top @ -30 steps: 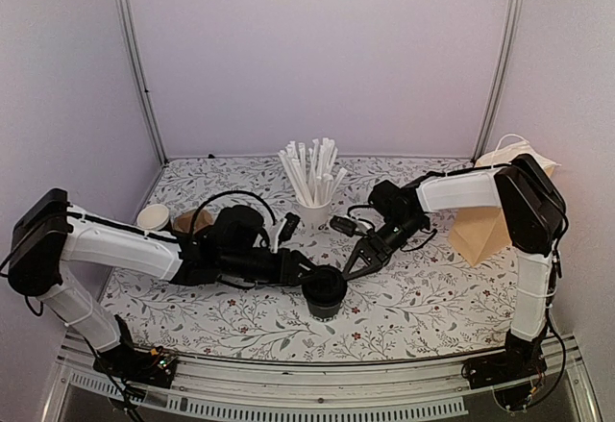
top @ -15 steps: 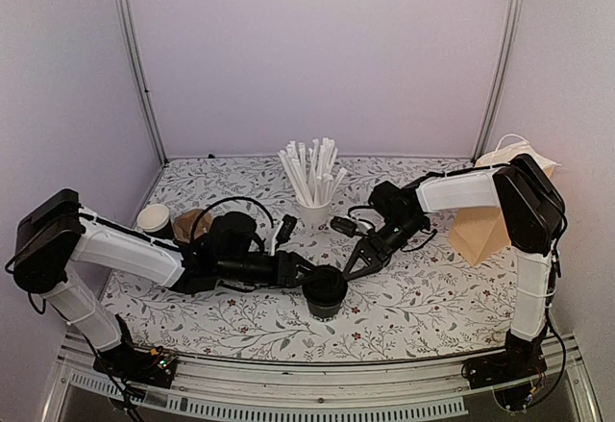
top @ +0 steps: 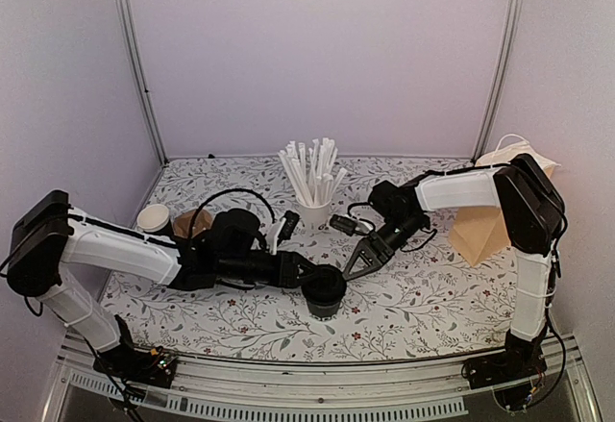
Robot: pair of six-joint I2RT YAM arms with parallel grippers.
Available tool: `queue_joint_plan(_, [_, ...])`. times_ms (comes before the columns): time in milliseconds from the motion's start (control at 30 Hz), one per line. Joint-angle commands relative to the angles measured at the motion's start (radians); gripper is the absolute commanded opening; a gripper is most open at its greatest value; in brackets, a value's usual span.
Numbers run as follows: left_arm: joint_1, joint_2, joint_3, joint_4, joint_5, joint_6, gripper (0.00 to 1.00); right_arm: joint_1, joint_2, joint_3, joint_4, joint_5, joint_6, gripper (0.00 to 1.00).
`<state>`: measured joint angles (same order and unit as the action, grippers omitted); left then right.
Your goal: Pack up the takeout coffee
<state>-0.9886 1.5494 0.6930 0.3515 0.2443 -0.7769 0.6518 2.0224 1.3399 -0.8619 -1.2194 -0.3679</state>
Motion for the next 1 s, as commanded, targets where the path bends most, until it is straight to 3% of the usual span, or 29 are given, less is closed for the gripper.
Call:
queue_joint_plan(0, [-0.012, -0.004, -0.001, -0.245, -0.091, 0.084, 0.42, 0.017, -0.018, 0.023, -0.081, -0.037, -0.111, 0.2])
queue_joint_plan(967, [-0.042, -0.098, 0.1, -0.235, -0.057, 0.151, 0.63, 0.017, 0.033, 0.059, -0.102, -0.028, -0.13, 0.28])
